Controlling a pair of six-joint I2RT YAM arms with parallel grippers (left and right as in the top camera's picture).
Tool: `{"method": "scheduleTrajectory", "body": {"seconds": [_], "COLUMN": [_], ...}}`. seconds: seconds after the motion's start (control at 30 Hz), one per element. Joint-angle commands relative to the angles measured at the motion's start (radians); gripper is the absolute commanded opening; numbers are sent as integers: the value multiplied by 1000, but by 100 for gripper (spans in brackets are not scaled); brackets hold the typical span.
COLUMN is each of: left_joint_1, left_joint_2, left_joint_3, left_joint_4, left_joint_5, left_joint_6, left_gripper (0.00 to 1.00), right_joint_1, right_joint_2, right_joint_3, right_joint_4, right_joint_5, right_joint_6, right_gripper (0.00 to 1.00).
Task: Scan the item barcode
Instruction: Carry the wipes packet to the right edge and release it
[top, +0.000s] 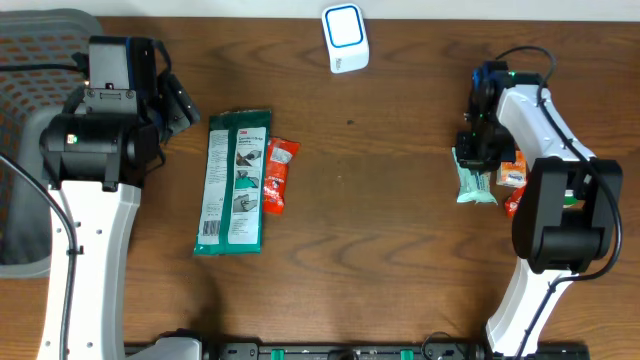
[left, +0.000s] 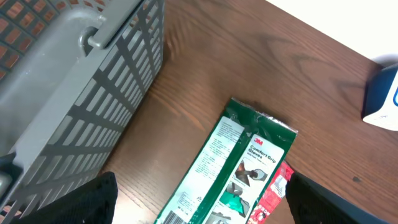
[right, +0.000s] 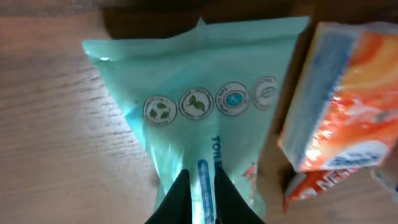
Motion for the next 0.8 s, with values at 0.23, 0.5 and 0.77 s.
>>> {"method": "scheduleTrajectory", "body": {"seconds": [0.23,0.5,0.77], "left_joint_1": [4,4,4], "left_joint_2": [4,4,4], "left_joint_3": [16,16,16], "left_joint_4": [-3,-3,-3], "left_joint_5": [-13,-13,-13], "left_joint_6": [2,2,2], "left_gripper": [87,87,87], "right_joint_1": [-5,-12,19], "right_joint_2": [-21,-25,-69], "right_joint_3": [-172,-71,-26], "right_joint_4": [135,51,13], "right_joint_5": [141,24,-164], "right_joint_6": [1,-20,-63], "right_gripper": [11,13,23]}}
